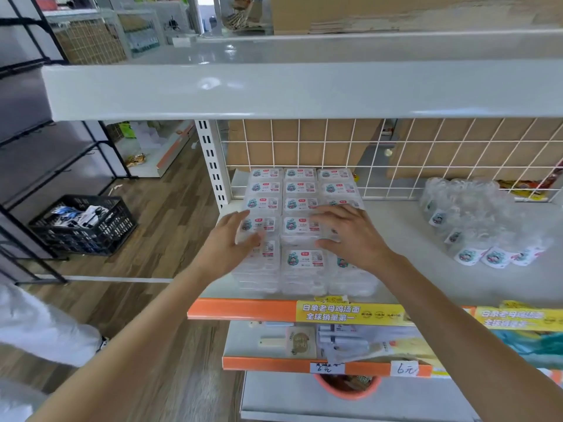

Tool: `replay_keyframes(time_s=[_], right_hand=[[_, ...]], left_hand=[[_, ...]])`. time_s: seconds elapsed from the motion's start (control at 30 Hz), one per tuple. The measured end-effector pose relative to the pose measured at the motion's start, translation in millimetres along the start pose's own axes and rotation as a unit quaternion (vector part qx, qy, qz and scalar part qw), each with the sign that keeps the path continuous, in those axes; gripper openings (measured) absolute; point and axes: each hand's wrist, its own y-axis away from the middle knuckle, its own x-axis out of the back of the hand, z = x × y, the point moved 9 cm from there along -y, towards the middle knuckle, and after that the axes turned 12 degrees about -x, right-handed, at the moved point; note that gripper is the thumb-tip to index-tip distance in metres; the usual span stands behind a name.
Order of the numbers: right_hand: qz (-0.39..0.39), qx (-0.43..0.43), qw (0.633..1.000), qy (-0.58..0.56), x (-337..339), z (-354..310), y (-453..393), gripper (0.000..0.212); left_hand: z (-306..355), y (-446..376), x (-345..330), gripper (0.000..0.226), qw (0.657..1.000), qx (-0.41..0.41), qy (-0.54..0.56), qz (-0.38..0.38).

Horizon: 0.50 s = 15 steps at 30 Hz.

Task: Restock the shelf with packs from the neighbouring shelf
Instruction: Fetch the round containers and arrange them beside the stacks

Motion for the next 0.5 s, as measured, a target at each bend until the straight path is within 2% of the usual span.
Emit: replay_keyframes(time_s=[0.13, 0.27, 0.33, 0.43, 0.5], right_hand=[[-0.066, -0.087, 0.994, -0.004, 4.9, 46.3, 8.8, 0.054], [-0.083, -0.11, 0.99, -0.013, 4.3, 53.4, 8.2, 0.052], [-0.068, -0.086, 0.994, -0.014, 9.4, 45.3, 15.5, 0.057], [-0.04, 0.002, 0.999, -0.006, 10.9, 11.5, 38.2, 0.066], [-0.048, 0.049, 0.997, 0.035, -7.0, -13.9, 49.4, 0.074]], left_hand=[[4.9, -21.5, -5.0, 0.063, 0.995, 0.029, -0.052, -0.078], [3.2, -26.5, 1.3, 0.048, 0.993, 0.033, -0.093, -0.062], [7.0, -20.6, 5.8, 0.053, 0.993, 0.017, -0.11, -0.046], [34.4, -9.4, -8.7, 0.069, 0.983, -0.058, -0.167, -0.055], [50.4, -5.6, -37.4, 0.09, 0.951, -0.104, -0.273, -0.103]])
